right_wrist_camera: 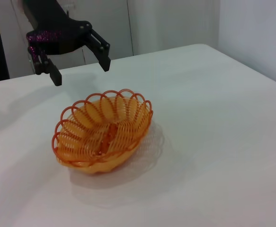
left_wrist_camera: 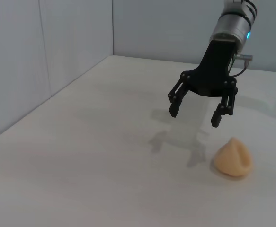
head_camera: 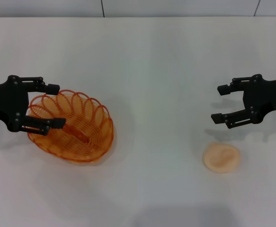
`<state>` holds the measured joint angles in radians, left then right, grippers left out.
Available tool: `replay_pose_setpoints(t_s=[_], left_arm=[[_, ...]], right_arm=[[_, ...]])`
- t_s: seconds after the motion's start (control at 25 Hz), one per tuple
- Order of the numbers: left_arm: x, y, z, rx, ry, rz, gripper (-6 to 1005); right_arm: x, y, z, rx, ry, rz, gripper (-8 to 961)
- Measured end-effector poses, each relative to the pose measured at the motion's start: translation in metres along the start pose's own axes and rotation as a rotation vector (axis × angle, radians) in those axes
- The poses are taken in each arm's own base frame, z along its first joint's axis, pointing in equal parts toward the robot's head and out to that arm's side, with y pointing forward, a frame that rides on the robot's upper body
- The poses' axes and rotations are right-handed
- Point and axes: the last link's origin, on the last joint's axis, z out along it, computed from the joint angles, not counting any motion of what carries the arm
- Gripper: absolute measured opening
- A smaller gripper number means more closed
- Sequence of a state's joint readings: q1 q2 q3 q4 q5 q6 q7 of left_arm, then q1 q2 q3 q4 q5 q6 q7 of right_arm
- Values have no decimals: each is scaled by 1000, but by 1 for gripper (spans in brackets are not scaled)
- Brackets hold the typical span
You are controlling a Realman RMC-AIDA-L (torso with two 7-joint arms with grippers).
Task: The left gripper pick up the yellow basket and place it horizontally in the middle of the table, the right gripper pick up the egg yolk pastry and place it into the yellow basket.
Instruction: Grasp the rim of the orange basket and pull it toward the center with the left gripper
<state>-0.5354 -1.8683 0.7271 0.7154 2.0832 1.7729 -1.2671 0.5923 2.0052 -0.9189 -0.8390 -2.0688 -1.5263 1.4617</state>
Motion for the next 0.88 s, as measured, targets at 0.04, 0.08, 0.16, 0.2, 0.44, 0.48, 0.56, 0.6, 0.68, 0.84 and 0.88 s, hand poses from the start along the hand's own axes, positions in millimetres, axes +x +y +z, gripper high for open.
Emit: replay_pose_setpoints(t_s=[0.04, 0.08, 0.16, 0.2, 0.44, 0.48, 0.56, 0.6, 0.68, 0.84, 0.88], left_arm=[[0, 0, 0, -1, 1, 0, 864], [0, 0, 0, -1, 1, 0, 864], [0, 0, 1, -1, 2, 0, 863], [0, 0, 1, -1, 2, 0, 863], [0, 0, 1, -1, 2, 0, 865], [0, 0, 2, -1, 2, 0, 865], [0, 1, 2, -2, 3, 0, 864], [0, 1, 2, -2, 3, 0, 864], [0, 1, 2, -2, 3, -1, 864], [0, 1, 2, -2, 4, -5, 863], [-1, 1, 2, -3, 4, -8, 863]], right_arm=[[0, 0, 0, 0, -1, 0, 841], [0, 0, 0, 0, -1, 0, 841], [0, 0, 0, 0, -1, 1, 841], [1, 1, 0, 0, -1, 1, 841], [1, 1, 0, 0, 0, 1, 841], [1, 1, 0, 0, 0, 1, 841], [1, 1, 0, 0, 1, 0, 841], [1, 1, 0, 0, 1, 0, 841], [1, 1, 0, -1, 1, 0, 841], [1, 1, 1, -1, 1, 0, 841], [1, 1, 1, -1, 1, 0, 841]])
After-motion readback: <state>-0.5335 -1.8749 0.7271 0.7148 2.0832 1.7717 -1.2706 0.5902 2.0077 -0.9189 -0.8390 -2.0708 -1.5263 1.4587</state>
